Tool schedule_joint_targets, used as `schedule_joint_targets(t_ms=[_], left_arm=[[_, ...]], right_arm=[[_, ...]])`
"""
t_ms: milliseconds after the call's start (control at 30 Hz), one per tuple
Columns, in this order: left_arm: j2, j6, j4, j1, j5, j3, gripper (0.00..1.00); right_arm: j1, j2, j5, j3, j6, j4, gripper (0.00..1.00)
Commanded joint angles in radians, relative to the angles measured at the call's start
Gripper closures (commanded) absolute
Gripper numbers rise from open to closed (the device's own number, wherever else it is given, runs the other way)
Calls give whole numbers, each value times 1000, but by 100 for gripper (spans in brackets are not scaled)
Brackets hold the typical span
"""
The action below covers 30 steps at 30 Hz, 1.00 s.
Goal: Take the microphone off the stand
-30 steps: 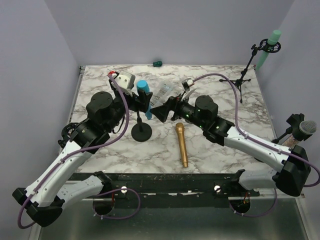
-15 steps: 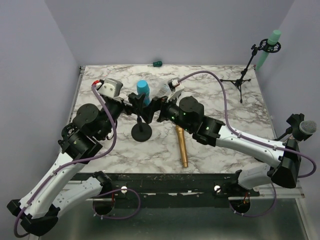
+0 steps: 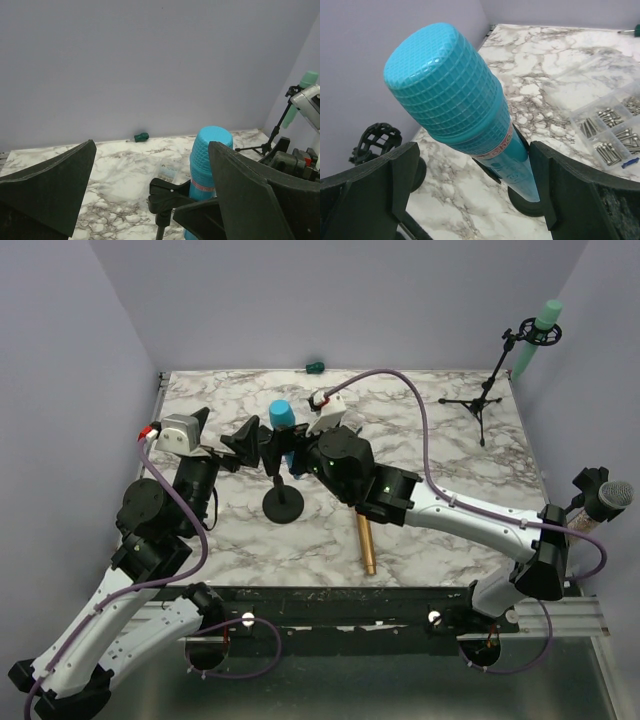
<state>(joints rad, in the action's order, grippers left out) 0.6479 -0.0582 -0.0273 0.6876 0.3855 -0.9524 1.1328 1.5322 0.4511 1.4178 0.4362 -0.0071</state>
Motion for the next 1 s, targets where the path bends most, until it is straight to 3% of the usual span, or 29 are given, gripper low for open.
schedule_joint_targets(t_ms=[0, 333, 700, 967], left_arm=[[-2, 16, -39, 3, 48, 15, 1], [-18, 12, -54, 3, 68, 29, 2], [-19, 8, -51, 4, 61, 26, 1], [2, 36, -59, 4, 99, 37, 1]], right_arm=[[29, 71, 200, 119, -52, -99, 0], [48, 202, 350, 305, -106, -205, 0], [49, 211, 394, 291, -147, -153, 10], [49, 224, 396, 280, -242, -93, 38]])
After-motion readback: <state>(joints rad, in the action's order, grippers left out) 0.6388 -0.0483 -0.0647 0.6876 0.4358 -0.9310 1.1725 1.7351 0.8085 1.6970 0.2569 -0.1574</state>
